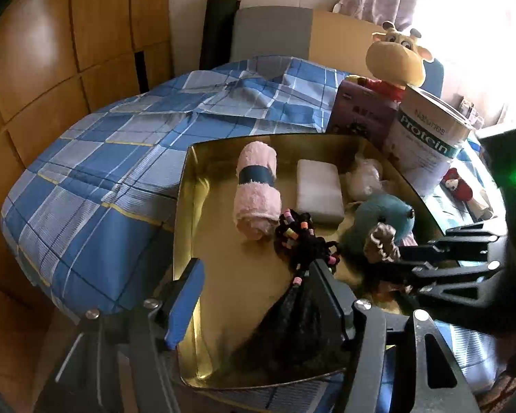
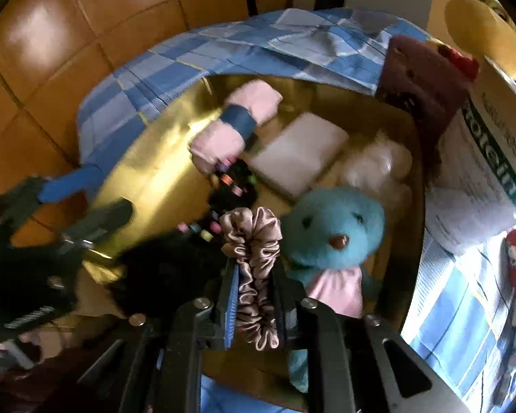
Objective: Organize soft objects
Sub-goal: 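Carry the brown scrunchie to the gold tray and release it with the right gripper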
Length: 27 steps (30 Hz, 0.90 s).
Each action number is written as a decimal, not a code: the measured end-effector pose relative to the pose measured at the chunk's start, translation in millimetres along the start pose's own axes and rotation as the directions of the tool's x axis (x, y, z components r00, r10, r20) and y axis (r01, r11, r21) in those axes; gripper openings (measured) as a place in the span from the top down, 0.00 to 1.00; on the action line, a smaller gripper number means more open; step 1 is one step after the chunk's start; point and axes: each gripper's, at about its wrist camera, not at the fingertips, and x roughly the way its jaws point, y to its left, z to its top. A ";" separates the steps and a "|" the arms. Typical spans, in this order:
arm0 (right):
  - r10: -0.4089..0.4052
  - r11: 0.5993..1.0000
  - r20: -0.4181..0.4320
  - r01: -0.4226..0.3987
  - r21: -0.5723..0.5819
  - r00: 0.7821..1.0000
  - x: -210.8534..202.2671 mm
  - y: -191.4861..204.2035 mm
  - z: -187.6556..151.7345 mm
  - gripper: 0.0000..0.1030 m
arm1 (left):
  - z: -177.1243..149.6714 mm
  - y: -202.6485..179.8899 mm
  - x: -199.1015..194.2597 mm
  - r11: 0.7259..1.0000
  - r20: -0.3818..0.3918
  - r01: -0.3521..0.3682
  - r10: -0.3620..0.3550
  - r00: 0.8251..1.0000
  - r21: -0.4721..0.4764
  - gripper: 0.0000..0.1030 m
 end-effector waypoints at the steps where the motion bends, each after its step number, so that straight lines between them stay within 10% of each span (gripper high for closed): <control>1: -0.005 1.000 0.000 0.005 0.003 1.000 2.7 -0.7 -1.8 0.82 | -0.3 -0.5 0.3 1.000 -0.004 0.003 -0.003 1.000 -0.001 0.38; 15: 0.042 0.996 0.137 -0.053 0.078 0.990 -31.4 -20.6 -17.3 0.41 | -0.3 -18.3 -5.5 0.999 -0.008 0.001 0.000 1.000 0.044 0.37; 27: -0.038 0.980 0.244 -0.011 0.196 0.969 -74.4 -68.6 -41.4 0.40 | 5.6 -35.3 -17.6 0.995 0.014 0.023 -0.024 1.000 0.092 0.37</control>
